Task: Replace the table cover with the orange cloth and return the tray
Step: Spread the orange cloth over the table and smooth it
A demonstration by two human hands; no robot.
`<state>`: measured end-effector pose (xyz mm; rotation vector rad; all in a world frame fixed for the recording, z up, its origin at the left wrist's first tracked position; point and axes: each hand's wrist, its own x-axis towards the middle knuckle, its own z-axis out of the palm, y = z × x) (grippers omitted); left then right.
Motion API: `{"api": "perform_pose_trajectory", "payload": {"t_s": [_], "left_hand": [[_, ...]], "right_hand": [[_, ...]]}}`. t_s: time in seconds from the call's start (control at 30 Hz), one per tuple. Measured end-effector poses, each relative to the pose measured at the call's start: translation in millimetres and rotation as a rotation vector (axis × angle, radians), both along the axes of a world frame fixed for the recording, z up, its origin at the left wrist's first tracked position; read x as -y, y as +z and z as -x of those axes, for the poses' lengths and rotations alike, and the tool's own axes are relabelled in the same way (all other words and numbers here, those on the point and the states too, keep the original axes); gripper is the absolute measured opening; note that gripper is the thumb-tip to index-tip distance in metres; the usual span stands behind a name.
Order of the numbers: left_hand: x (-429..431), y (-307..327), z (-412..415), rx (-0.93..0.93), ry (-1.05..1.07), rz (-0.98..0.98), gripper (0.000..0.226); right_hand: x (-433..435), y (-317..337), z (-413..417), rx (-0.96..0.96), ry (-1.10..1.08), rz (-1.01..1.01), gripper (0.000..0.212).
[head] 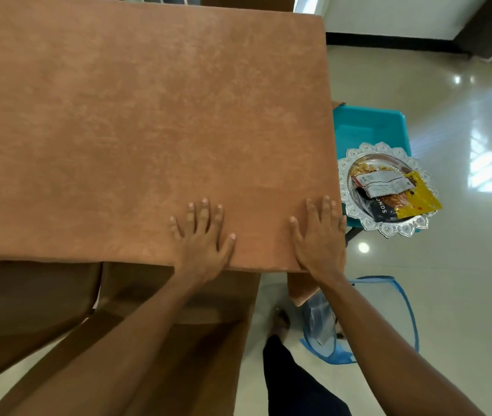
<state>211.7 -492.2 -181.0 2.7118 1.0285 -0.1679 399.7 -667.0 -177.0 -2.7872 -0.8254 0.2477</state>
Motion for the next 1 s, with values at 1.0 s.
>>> {"api": "perform_pose_trajectory", "payload": {"t_s": [1.0], "left_hand": [[-169,-4,-60,0.136,-0.147,-0.019,0.072]], "right_hand": [[-168,-16,83,-0.081,0.165,-0.425,0.044]]}}
